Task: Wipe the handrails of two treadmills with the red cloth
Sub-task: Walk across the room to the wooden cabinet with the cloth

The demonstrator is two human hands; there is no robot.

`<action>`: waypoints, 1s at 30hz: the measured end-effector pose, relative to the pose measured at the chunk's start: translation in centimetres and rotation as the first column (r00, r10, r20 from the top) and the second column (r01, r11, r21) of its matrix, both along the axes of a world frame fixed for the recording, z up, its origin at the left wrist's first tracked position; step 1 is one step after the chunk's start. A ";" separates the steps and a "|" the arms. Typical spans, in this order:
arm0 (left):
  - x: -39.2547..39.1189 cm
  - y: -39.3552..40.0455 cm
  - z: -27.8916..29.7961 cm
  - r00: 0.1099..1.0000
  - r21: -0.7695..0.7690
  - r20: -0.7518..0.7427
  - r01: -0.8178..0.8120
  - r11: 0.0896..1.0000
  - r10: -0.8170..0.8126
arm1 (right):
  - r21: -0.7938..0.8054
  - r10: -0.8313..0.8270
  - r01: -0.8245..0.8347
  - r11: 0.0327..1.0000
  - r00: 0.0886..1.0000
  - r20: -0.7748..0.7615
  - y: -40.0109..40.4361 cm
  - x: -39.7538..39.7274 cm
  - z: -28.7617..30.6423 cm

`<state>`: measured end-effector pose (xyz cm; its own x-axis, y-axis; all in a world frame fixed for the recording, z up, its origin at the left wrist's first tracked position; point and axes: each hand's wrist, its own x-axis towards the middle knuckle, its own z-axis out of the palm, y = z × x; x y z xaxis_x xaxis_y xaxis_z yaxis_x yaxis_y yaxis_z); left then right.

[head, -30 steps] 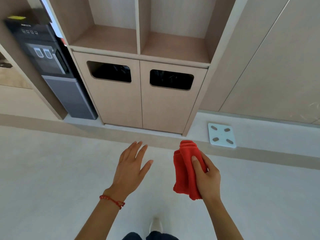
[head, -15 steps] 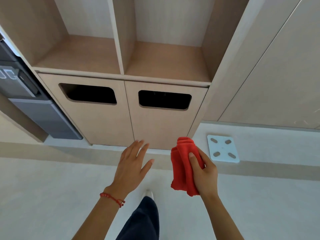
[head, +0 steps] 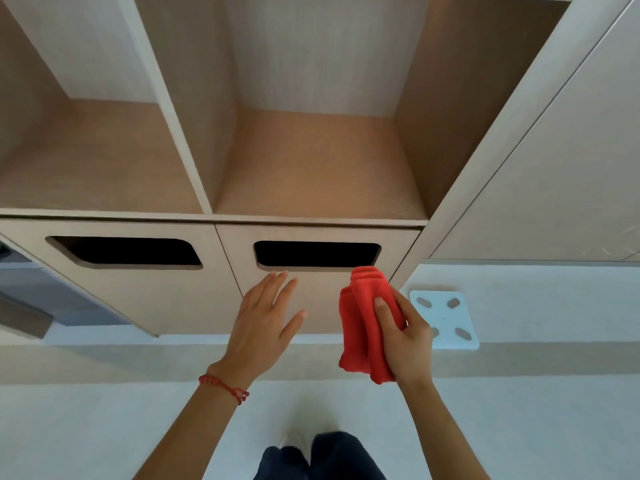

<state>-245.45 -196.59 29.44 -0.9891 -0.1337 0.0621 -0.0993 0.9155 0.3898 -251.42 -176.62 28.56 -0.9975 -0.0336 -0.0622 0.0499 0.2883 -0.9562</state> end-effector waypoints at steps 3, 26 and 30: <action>-3.1 -0.5 -0.3 1.000 0.005 -0.001 -0.007 1.000 0.007 | -0.001 0.006 -0.006 1.000 1.000 0.012 -0.6 -3.1 -0.1; -24.4 -3.3 -3.4 0.989 -0.088 -0.003 -0.146 0.985 0.146 | 0.305 0.129 -0.089 0.948 0.985 -0.115 -5.5 -27.2 0.0; -25.7 -3.7 -4.3 0.988 -0.153 -0.019 -0.154 0.976 0.152 | 0.535 0.195 -0.142 0.833 0.980 -0.043 -6.4 -28.5 -0.7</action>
